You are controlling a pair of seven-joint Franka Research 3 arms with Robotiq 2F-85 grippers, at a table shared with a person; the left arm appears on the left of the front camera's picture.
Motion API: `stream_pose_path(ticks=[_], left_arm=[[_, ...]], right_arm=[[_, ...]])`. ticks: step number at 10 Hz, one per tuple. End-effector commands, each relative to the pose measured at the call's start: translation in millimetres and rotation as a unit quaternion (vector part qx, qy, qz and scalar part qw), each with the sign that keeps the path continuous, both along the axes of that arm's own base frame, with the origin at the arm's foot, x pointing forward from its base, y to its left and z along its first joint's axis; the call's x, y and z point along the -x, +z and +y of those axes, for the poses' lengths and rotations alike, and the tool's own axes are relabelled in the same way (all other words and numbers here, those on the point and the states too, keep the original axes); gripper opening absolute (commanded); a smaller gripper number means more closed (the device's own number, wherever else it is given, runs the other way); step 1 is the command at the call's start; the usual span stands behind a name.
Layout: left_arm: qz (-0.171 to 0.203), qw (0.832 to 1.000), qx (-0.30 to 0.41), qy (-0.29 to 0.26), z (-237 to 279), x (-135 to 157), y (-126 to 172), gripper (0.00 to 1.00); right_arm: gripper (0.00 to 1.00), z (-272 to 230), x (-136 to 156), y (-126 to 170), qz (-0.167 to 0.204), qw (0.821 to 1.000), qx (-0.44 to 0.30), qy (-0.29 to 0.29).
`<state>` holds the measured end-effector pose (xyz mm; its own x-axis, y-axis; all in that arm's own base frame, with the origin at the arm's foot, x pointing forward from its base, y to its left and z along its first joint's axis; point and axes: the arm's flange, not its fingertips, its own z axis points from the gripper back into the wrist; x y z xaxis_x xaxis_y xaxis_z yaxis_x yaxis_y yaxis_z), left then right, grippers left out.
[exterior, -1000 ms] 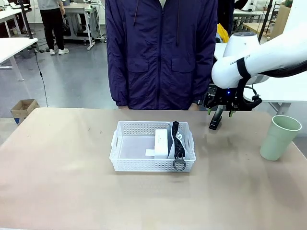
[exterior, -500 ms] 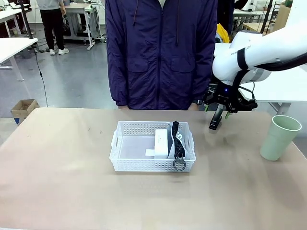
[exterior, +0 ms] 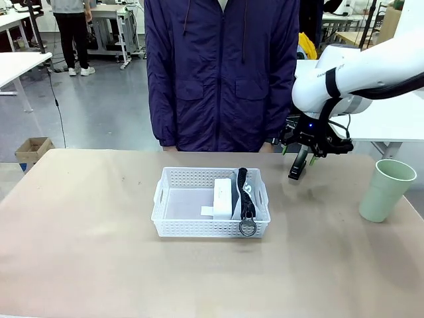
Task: Efficiently arrange items inside the basket to fit them all.
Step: Pick up the Stapler and place it inside the Organizing basket.
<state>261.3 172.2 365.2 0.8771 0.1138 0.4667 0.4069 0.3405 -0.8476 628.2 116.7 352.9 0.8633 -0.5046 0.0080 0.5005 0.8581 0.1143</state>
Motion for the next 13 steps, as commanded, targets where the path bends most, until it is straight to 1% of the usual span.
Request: stream_pose_path(ticks=[1,3,6,10,13], left_arm=[[0.003,1.000,0.008,0.002,-0.3,1.7,4.3,1.00],[0.003,1.000,0.008,0.002,-0.3,1.7,4.3,1.00],[0.003,1.000,0.008,0.002,-0.3,1.7,4.3,1.00],[0.003,1.000,0.008,0.002,-0.3,1.7,4.3,1.00],[0.003,1.000,0.008,0.002,-0.3,1.7,4.3,1.00]], right_arm=[[1.00,3.2,-16.4,-9.9,0.013,0.999,0.019,-0.031],[1.00,3.5,-24.4,-24.7,0.007,0.998,0.038,-0.048],[1.00,1.6,-28.8,-34.7,0.023,0.997,0.050,-0.056],[1.00,3.0,-30.4,-41.1,0.037,0.997,0.057,-0.048],[1.00,3.0,-31.5,-41.7,0.045,0.995,0.068,-0.061]])
